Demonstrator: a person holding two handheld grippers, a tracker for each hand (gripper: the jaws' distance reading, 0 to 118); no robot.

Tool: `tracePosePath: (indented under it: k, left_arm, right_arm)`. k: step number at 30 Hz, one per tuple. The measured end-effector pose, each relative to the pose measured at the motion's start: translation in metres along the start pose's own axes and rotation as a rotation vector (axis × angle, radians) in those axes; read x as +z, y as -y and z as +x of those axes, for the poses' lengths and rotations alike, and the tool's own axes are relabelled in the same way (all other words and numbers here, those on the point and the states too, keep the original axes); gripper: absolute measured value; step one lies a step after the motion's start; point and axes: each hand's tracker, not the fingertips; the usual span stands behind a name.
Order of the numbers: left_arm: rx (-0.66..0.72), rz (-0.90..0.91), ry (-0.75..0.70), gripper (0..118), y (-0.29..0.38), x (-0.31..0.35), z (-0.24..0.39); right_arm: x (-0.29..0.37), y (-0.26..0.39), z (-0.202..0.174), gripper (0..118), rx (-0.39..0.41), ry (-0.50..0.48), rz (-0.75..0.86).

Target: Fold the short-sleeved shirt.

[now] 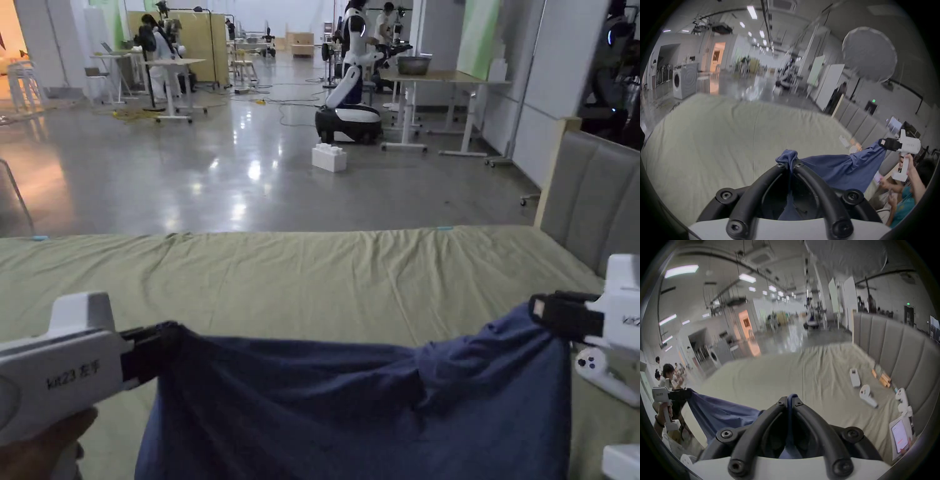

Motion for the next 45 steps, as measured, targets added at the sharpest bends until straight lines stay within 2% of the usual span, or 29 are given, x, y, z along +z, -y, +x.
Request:
tracePosePath:
  k: [5,7,11,13,16,18,19,21,36,40,41,45]
  left_arm:
    - [-0.052,0.154,0.007,4,-0.069,0.073,0.023]
    - [-0.062,0.231,-0.006,4,-0.097,0.098,0.027]
    - [-0.109,0.339,-0.035,4,-0.149,0.140,0.038]
    - [-0.131,0.396,-0.051,4,-0.174,0.158,0.045]
    - [-0.172,0.429,-0.103,4,-0.198,0.169,0.048]
    - [-0.192,0.439,-0.118,4,-0.206,0.173,0.050]
    - [-0.192,0.447,-0.128,4,-0.209,0.174,0.050]
    - [-0.199,0.450,-0.136,4,-0.213,0.174,0.051]
    - [-0.165,0.407,-0.128,4,-0.211,0.138,0.031]
    - [-0.162,0.390,-0.189,4,-0.214,0.122,0.029]
    - [-0.164,0.388,-0.190,4,-0.215,0.116,0.028]
    - [-0.140,0.372,-0.198,4,-0.219,0.090,0.021]
  right_arm:
    - [0.070,-0.074,-0.038,4,0.043,0.032,0.169]
    - [0.090,-0.104,-0.045,4,0.045,0.057,0.242]
    - [0.118,-0.157,-0.061,4,0.010,0.045,0.356]
    - [0.127,-0.183,-0.073,4,0.019,0.044,0.378]
    - [0.135,-0.215,-0.091,4,0.132,0.095,0.426]
    - [0.137,-0.223,-0.098,4,0.156,0.107,0.437]
    - [0.138,-0.226,-0.102,4,0.180,0.114,0.452]
    - [0.132,-0.230,-0.095,4,0.163,0.108,0.451]
    - [0.096,-0.229,-0.086,4,0.184,0.124,0.443]
    - [0.079,-0.234,-0.088,4,0.186,0.126,0.437]
    - [0.084,-0.232,-0.101,4,0.194,0.130,0.437]
    - [0.063,-0.237,-0.114,4,0.226,0.149,0.430]
